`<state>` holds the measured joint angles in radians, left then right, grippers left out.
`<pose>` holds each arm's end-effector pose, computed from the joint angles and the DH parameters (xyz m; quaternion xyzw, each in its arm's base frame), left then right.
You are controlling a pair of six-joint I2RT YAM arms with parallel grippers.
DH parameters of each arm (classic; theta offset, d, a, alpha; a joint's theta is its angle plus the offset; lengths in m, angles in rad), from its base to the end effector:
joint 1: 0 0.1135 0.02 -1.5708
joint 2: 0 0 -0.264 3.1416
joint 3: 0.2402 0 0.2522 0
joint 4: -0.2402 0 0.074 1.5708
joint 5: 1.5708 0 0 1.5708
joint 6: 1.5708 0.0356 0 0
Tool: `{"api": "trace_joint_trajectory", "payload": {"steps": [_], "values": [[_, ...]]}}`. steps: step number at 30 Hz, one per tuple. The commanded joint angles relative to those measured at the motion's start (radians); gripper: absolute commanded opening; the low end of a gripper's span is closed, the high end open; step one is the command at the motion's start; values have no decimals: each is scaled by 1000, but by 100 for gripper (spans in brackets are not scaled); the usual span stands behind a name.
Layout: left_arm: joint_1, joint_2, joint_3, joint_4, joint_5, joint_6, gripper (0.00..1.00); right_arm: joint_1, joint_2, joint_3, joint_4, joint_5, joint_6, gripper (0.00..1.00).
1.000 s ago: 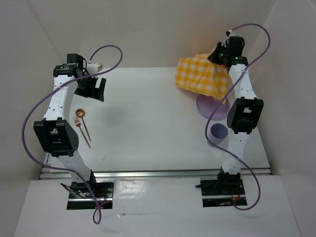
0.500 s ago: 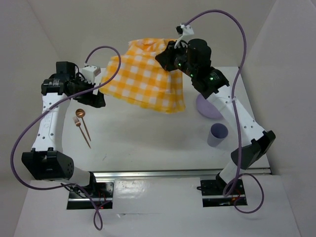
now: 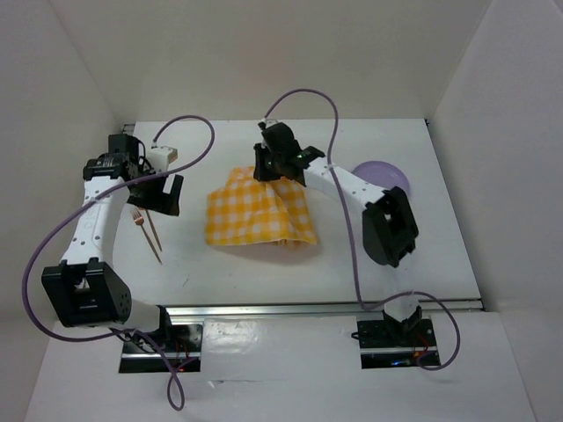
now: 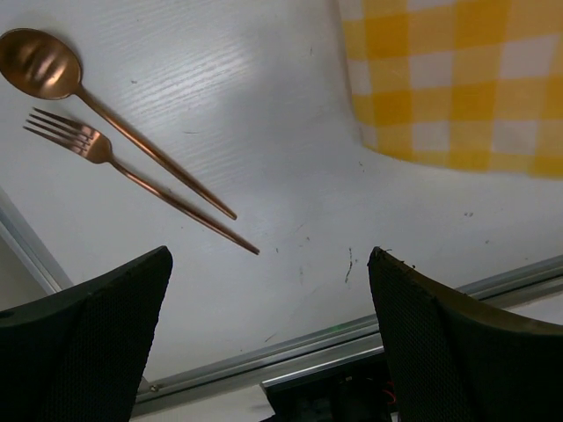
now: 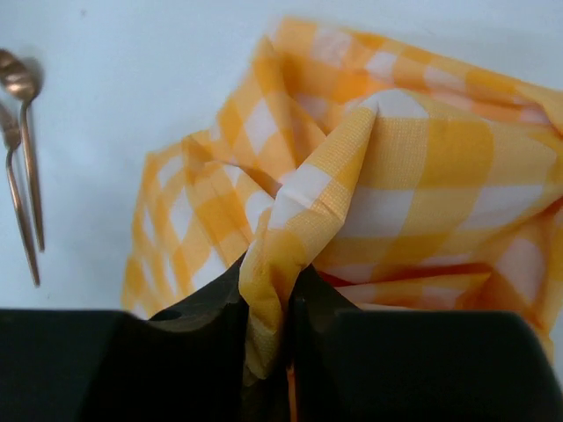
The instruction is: Set the dinner table for one person
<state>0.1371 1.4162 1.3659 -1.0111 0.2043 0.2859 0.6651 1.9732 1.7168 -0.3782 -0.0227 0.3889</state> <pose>0.2785 0.0311 0.3269 0.0972 0.9581 -0.0439 0.2658 0.3645 0.2869 0.2874 -0.1279 0.8832 0.2357 0.3849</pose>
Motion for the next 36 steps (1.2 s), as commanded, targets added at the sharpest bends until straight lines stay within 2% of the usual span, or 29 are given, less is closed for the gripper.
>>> {"api": "trace_joint_trajectory", "payload": {"steps": [1, 2, 3, 5, 7, 8, 10, 12, 13, 14, 16, 18, 20, 24, 29, 36], "values": [[-8, 1, -39, 63, 1, 1, 98, 1, 166, 209, -31, -18, -22, 27], [-8, 12, -62, 63, 23, -8, 98, -8, 215, 277, -65, -96, -60, 88], [-23, 47, -62, 74, 36, -17, 98, -9, 263, 432, -109, -117, -61, 100], [-33, 94, -76, 74, 81, -51, 98, -9, 377, 646, -256, -126, -61, 100], [-33, 175, -85, 74, 101, -73, 98, -9, 391, 681, -316, -94, -36, 100], [-33, 200, -85, 65, 101, -73, 98, -18, 339, 661, -317, -85, -27, 100], [-33, 257, -96, 78, 101, -97, 98, -18, 242, 488, -286, -36, 2, 100], [-42, 279, -117, 126, 77, -120, 98, -28, 78, 339, -222, 6, 36, 100], [-42, 291, -117, 135, 60, -137, 98, -41, 26, 191, -202, 15, 47, 100], [-51, 314, -117, 135, 41, -148, 98, -41, -66, 125, -176, 15, 47, 100], [-51, 334, -117, 158, -27, -181, 98, -50, -134, -33, -176, 70, 86, 100], [-51, 334, -117, 167, -74, -191, 98, -61, -195, -104, -214, 79, 113, 100], [-51, 334, -108, 167, -88, -200, 98, -70, -205, -189, -225, 89, 145, 100], [-51, 282, -57, 167, -88, -191, 98, -79, -171, -284, -223, 1, 188, 100], [-41, 317, -24, 203, -238, -182, 99, -79, -116, -371, -160, -83, 232, 100], [-4, 360, -85, 226, -241, -191, 99, -61, -91, -474, -78, -210, 286, 100]]}}
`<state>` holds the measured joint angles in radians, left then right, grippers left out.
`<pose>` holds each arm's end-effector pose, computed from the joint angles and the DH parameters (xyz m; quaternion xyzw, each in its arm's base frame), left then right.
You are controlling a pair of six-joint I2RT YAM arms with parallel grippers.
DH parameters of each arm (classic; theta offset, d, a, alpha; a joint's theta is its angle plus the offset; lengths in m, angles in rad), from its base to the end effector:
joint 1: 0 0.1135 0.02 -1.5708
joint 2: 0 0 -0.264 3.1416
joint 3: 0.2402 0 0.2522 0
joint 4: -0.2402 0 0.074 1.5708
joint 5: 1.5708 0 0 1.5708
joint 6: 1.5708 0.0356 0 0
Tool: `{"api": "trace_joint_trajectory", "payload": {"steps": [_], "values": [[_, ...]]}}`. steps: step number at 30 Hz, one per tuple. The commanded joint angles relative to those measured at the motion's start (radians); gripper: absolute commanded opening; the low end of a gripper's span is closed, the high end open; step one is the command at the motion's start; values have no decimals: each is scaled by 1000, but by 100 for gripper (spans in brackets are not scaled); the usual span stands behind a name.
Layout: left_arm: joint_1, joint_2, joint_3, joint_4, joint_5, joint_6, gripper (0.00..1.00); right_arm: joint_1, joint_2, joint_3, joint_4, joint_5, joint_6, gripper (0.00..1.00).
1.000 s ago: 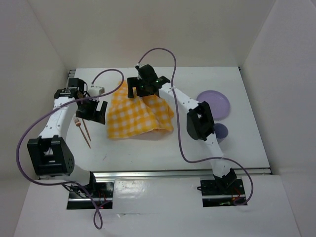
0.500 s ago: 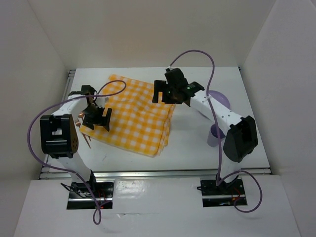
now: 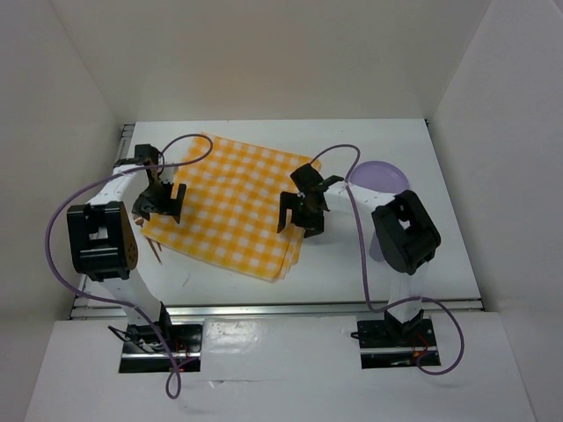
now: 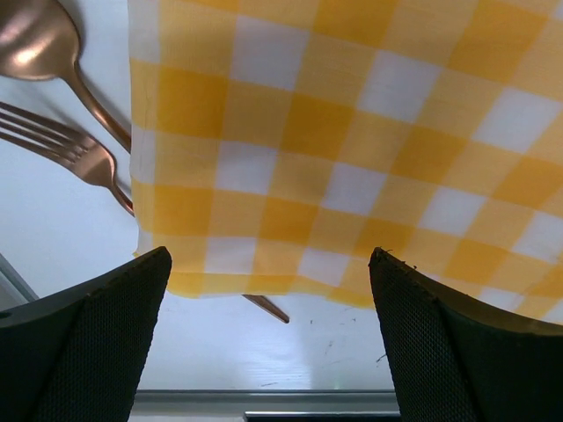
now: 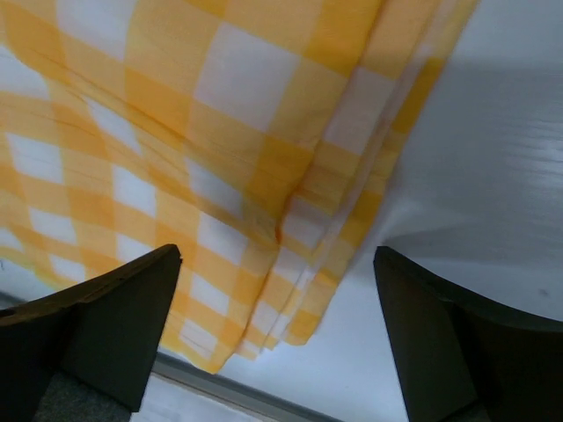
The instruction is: Set the dinner table for one person
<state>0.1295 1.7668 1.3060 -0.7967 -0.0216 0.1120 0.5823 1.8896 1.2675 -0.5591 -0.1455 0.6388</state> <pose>0.3482 0.0461 0.2130 -0.0103 0.9876 0.0294 0.1536 0.3131 0.2123 0.1692 0.0136 0.9785 0.1691 0.1173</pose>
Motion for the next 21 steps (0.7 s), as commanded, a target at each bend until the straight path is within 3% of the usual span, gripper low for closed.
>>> {"api": "trace_joint_trajectory", "payload": {"steps": [1, 3, 4, 8, 13, 17, 21], "values": [[4, -3, -25, 11, -15, -17, 99, 22, 2, -36, 141, -106, 36, 94], [4, -3, -25, 11, -6, -17, 99, 31, 2, -59, 166, -131, 48, 69], [4, -3, -16, 2, -6, -17, 99, 31, 2, -59, 179, -131, 61, 40], [4, -32, -7, -7, 5, -8, 99, -2, 2, -83, 156, -98, 75, 3], [4, -52, 24, -59, 25, 14, 98, -45, -55, 18, -10, -7, -97, 0], [4, -96, 36, -82, 35, 23, 98, -79, -44, 212, -334, 139, -240, 0], [-40, -96, 73, -117, 45, 23, 98, -104, -4, 311, -424, 205, -298, 0]]}}
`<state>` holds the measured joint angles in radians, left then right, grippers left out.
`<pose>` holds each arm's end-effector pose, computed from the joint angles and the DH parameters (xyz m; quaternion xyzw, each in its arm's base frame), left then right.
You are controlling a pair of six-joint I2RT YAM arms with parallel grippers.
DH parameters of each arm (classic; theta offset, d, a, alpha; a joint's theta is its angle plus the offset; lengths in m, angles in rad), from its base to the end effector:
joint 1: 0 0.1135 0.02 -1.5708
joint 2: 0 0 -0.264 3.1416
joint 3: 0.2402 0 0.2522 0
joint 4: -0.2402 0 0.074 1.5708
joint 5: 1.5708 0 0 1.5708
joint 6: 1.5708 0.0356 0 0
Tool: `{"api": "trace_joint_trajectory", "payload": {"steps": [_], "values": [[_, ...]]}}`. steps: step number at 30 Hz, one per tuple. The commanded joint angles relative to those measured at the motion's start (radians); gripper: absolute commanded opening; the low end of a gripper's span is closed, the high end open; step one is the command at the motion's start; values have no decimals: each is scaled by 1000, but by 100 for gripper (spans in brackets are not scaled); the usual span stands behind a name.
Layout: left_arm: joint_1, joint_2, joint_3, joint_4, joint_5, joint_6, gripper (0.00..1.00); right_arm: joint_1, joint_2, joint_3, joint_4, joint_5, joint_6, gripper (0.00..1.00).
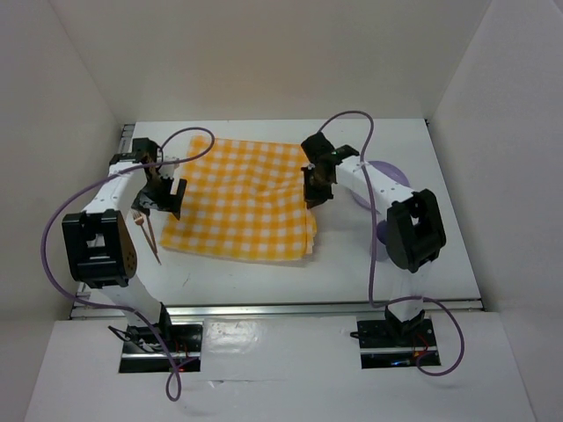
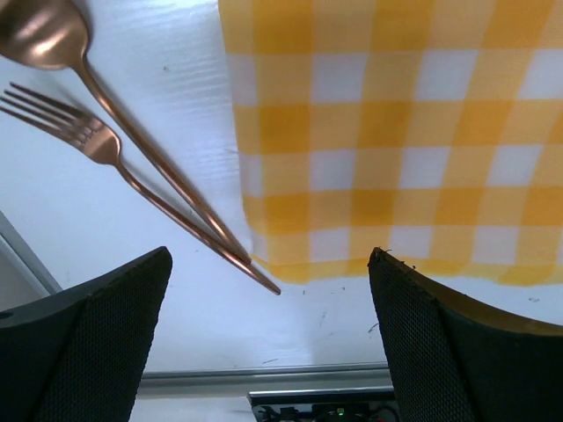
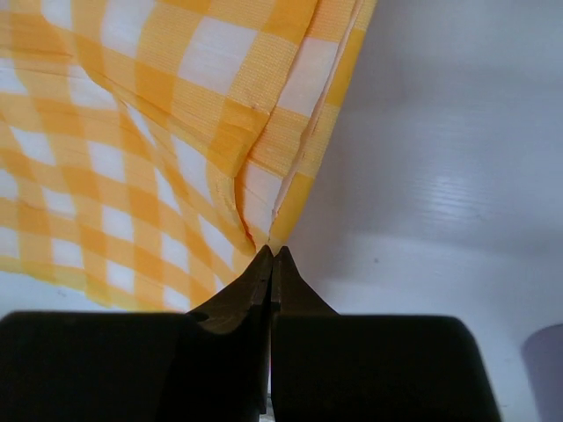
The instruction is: Set the dinner table for one person
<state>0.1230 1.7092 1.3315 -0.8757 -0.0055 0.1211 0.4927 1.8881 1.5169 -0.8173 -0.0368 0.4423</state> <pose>0.3379 0.0420 0.2363 -0.0014 0.9874 0.0219 0.1565 0.3459 0.1872 0.2297 -0.0282 0.9812 0.1017 0.1614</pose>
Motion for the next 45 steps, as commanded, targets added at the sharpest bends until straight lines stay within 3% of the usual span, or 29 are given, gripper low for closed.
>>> {"api": "trace_joint_trajectory", "payload": {"steps": [1, 7, 9, 10, 11, 13, 16, 18, 20, 22, 23, 24, 25, 26, 27, 33, 38, 45], "values": [[-48, -39, 48, -39, 48, 5, 98, -14, 12, 62, -166, 66, -128, 0], [-149, -29, 11, -46, 59, -5, 98, -63, 69, 52, -223, 109, -119, 0], [-160, -20, 11, -46, 44, -5, 98, -85, 30, 42, -223, 135, -107, 5], [-160, -20, 11, -46, 32, -5, 98, -120, 13, 42, -214, 135, -106, 13], [-160, -11, 11, -46, 32, -14, 98, -138, -4, 42, -204, 135, -106, 36], [-160, -11, 11, -46, 47, -14, 98, -152, -44, 104, -172, 117, -122, 57], [-160, 0, 34, -46, 59, -14, 98, -131, -31, 205, -172, 106, -142, 58], [-160, 10, 43, -8, 19, -14, 98, -82, -9, 249, -172, 95, -128, 54], [-160, 62, 52, 4, -26, -27, 99, -57, 20, 230, -108, 42, -90, 43], [-160, 102, 64, 14, -80, -37, 99, -57, 43, 134, -33, 2, -47, 27], [-160, 136, 64, 14, -94, -37, 98, -66, 55, 106, 27, -39, -1, 9], [-160, 147, 64, 23, -114, -37, 96, -80, 69, 76, 49, -52, 21, 2], [-160, 147, 54, 33, -114, -37, 95, -80, 98, 75, 84, -52, 39, 0], [-160, 161, 35, 34, -123, -37, 84, -80, 111, 63, 101, -52, 53, 0], [-160, 161, 26, 44, -123, -37, 79, -80, 126, 63, 115, -52, 67, 0], [-191, 142, -60, 63, -36, 9, 63, -91, 258, 117, 109, -15, 98, 0], [-191, 130, -114, 63, 18, 37, 39, -160, 269, 117, 133, -5, 121, 0], [-200, 109, -179, 53, 79, 57, 38, -180, 264, 120, 122, -11, 99, 0]]}}
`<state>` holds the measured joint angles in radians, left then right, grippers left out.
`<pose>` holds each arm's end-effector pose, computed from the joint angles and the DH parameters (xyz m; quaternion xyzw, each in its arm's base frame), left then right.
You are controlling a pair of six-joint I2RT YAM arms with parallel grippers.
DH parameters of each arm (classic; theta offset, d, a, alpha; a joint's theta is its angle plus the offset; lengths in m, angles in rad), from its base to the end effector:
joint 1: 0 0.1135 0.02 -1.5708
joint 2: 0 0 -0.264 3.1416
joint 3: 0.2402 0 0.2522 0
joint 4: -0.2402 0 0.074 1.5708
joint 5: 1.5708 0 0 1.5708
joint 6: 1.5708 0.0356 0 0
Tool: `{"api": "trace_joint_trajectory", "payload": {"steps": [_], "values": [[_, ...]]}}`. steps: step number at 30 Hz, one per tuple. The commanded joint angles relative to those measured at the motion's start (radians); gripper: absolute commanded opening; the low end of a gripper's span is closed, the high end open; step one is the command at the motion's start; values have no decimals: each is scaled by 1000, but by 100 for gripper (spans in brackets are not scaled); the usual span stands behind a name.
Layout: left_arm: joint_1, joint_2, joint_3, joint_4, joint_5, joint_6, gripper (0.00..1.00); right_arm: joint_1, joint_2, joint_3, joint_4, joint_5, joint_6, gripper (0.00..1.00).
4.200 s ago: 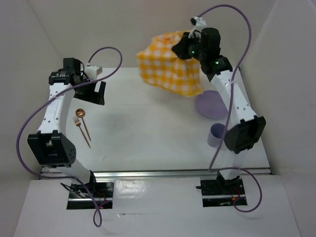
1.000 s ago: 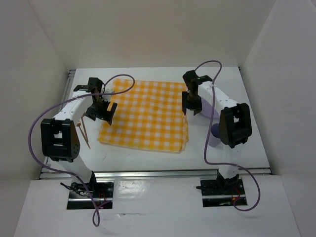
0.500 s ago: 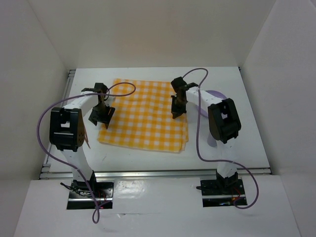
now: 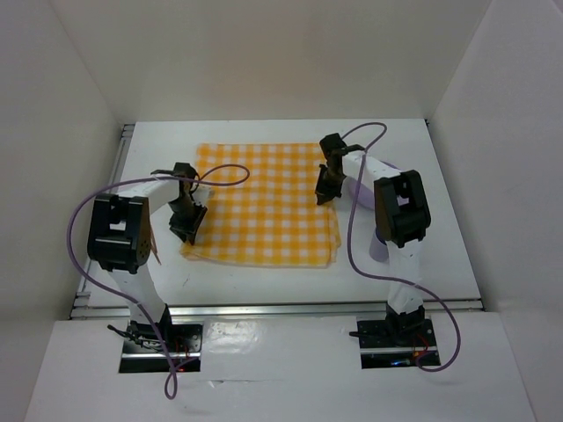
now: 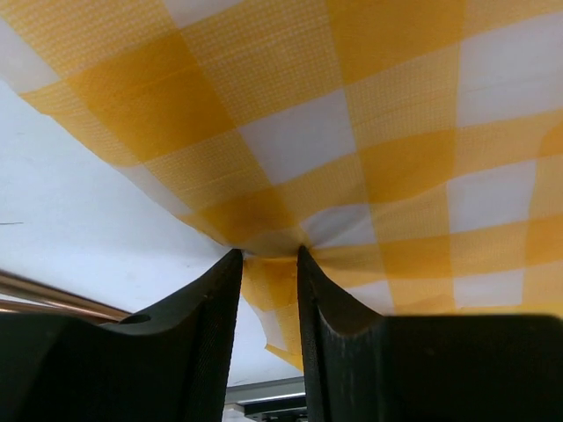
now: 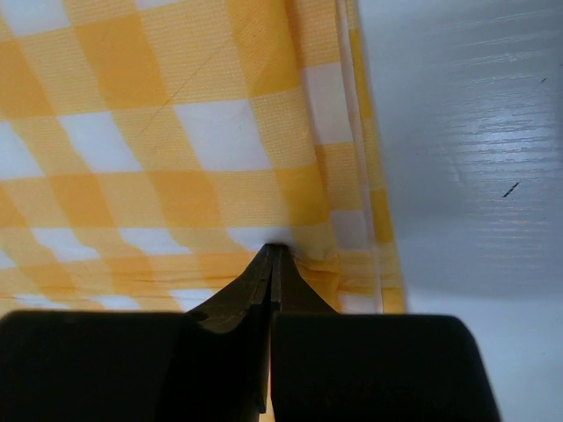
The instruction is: Set the dinner table for one person
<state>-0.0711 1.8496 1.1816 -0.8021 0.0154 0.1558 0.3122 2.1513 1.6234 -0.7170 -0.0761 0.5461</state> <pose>0.3323 -0.0242 0.1536 0.1135 0.9922 -0.0056 0.0506 0.4195 0.1382 0.1590 0.1089 0.9800 0.1016 0.1318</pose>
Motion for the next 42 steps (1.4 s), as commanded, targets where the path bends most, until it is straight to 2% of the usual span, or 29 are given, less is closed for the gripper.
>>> {"api": "trace_joint_trajectory", "payload": {"steps": [1, 3, 7, 11, 14, 17, 19, 21, 25, 28, 29, 31, 32, 33, 35, 37, 42], "values": [[-6, -32, -30, -37, 90, 31, 38, 1, -10, -15, 22, 29, -5, 0], [-18, -55, -53, -46, 121, 31, 38, 1, -42, -42, 33, 38, -5, 0], [-38, -92, -103, -46, 112, 41, 47, 1, -108, -129, 57, 25, 6, 0], [-38, -139, -112, -37, 46, 28, 66, 1, -183, -229, 68, 39, 15, 0], [-38, -161, -64, -40, -6, 7, 72, 1, -215, -238, 68, 70, 5, 0], [-38, -173, 42, -127, 91, 7, 76, 1, -203, -189, 45, 99, -43, 0], [-38, -184, 84, -199, 115, -2, 81, 1, -188, -105, 27, 99, -78, 0], [-38, -193, 133, -230, 115, -2, 81, 10, -174, -22, 13, 108, -121, 2], [-38, -193, 181, -240, 115, -25, 81, 10, -143, 68, -10, 85, -140, 2], [-56, -150, 193, -186, 52, -56, 81, 22, -133, 78, -53, 130, -107, 3], [-65, -138, 184, -160, 22, -56, 81, 22, -122, 63, -53, 154, -92, 6], [-74, -106, 184, -108, -56, -81, 81, 22, -110, 41, -53, 217, -45, 18], [-75, -66, 184, -108, -71, -81, 81, 22, -99, 41, -62, 229, -31, 57], [-75, -50, 196, -108, -80, -94, 81, 22, -67, 64, -62, 230, -31, 65], [-75, -41, 205, -120, -92, -105, 81, 13, 2, 150, -100, 230, -5, 71], [-75, -55, 185, -108, -92, -105, 81, 13, 44, 228, -111, 230, 5, 71], [-75, -64, 165, -86, -112, -114, 81, 13, 168, 299, -147, 240, 14, 67]]}}
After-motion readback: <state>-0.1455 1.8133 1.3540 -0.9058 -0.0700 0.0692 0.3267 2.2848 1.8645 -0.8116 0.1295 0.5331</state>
